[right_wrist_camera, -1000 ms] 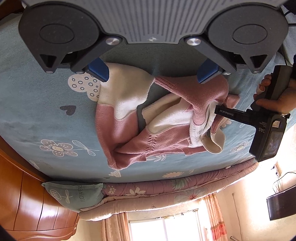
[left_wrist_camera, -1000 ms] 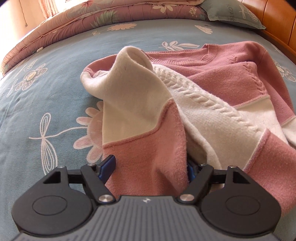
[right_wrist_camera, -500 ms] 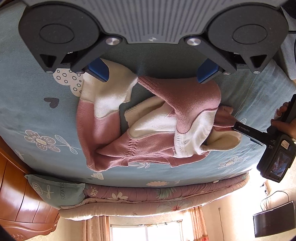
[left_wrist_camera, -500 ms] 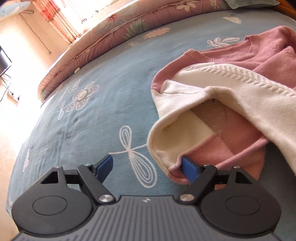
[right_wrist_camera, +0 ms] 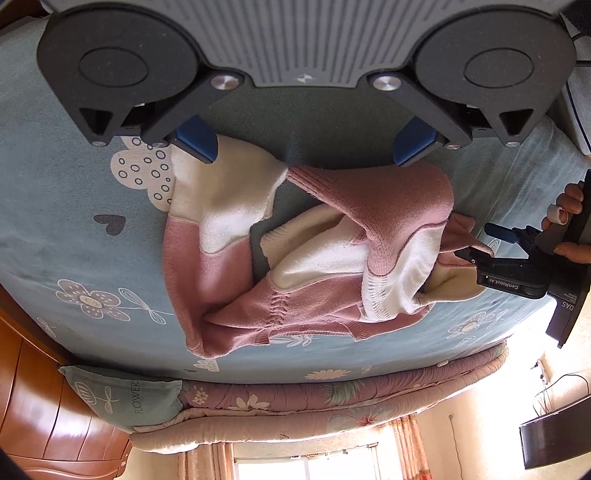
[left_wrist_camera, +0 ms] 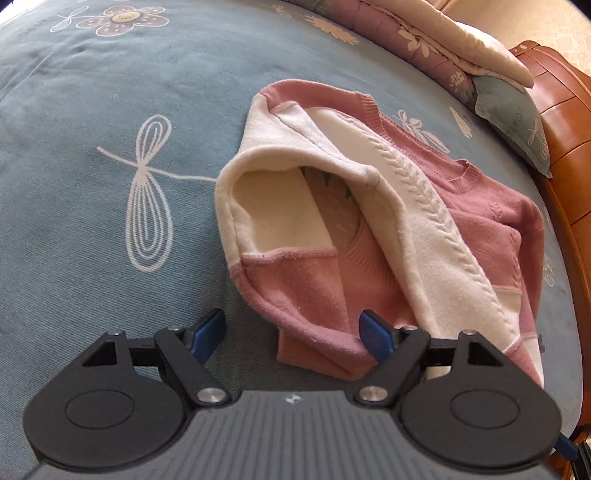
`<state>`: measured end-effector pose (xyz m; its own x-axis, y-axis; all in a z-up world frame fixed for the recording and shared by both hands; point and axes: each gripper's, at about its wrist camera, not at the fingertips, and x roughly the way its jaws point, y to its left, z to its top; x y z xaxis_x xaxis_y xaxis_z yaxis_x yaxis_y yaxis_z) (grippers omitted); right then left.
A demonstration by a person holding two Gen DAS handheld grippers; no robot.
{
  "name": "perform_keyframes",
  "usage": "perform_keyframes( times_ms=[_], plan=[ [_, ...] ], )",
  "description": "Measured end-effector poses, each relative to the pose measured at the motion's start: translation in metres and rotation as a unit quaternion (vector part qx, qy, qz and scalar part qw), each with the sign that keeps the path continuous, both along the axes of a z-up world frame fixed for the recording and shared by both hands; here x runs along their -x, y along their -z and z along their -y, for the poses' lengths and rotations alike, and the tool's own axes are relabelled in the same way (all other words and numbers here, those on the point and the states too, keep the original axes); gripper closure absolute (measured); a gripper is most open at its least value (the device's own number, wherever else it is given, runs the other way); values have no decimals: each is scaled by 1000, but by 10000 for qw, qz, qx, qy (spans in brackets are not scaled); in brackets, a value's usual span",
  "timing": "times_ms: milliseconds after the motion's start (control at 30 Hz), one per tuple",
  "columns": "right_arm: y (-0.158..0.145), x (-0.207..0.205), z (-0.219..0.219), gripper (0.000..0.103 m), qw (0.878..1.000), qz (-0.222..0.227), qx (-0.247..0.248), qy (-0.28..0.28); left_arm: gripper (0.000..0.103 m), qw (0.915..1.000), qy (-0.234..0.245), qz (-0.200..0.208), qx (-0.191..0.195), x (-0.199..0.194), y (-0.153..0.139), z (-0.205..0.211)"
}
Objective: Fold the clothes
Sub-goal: 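Grasp the pink sleeve cuff with the left gripper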
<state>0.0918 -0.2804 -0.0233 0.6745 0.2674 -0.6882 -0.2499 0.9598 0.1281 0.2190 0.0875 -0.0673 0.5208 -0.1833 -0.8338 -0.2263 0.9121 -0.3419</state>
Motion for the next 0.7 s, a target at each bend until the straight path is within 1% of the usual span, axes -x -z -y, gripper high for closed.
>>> perform_keyframes(
  times_ms=[67, 267, 333, 367, 433, 467, 533, 567, 600, 667, 700],
  plan=[
    [1, -1, 0, 0, 10000, -26, -15, -5, 25, 9999, 23, 39, -102, -5, 1, 5],
    [5, 0, 0, 0, 10000, -75, -6, -29, 25, 9996, -53, 181, -210, -19, 4, 8],
    [6, 0, 1, 0, 10000, -99, -9, -1, 34, 9996, -54, 212, -190, -16, 1, 10],
    [7, -1, 2, 0, 9999, -113, -12, 16, 40, 9997, -8, 256, -40, -12, 2, 10],
    [9, -2, 4, 0, 9999, -156, -31, 39, 40, 9990, 87, 347, 276, -5, 2, 11],
    [11, -2, 4, 0, 9998, -184, -41, 47, 41, 9986, 57, 361, 376, -1, 6, 12],
    [14, -4, 2, 0, 9997, -235, -53, 31, 45, 9977, -62, 539, 399, 5, 12, 11],
    [15, -5, 1, 0, 9997, -253, -52, 6, 54, 9975, -157, 575, 371, 6, 13, 9],
    [16, -5, 0, 0, 9997, -261, -44, -8, 72, 9977, -233, 559, 316, 6, 13, 8],
    [17, -4, 0, 0, 9996, -263, -19, -22, 82, 9974, -343, 593, 228, 4, 9, 2],
    [17, -4, 0, 0, 9996, -265, -7, -28, 85, 9977, -268, 612, 90, 3, 6, 2]
  ],
)
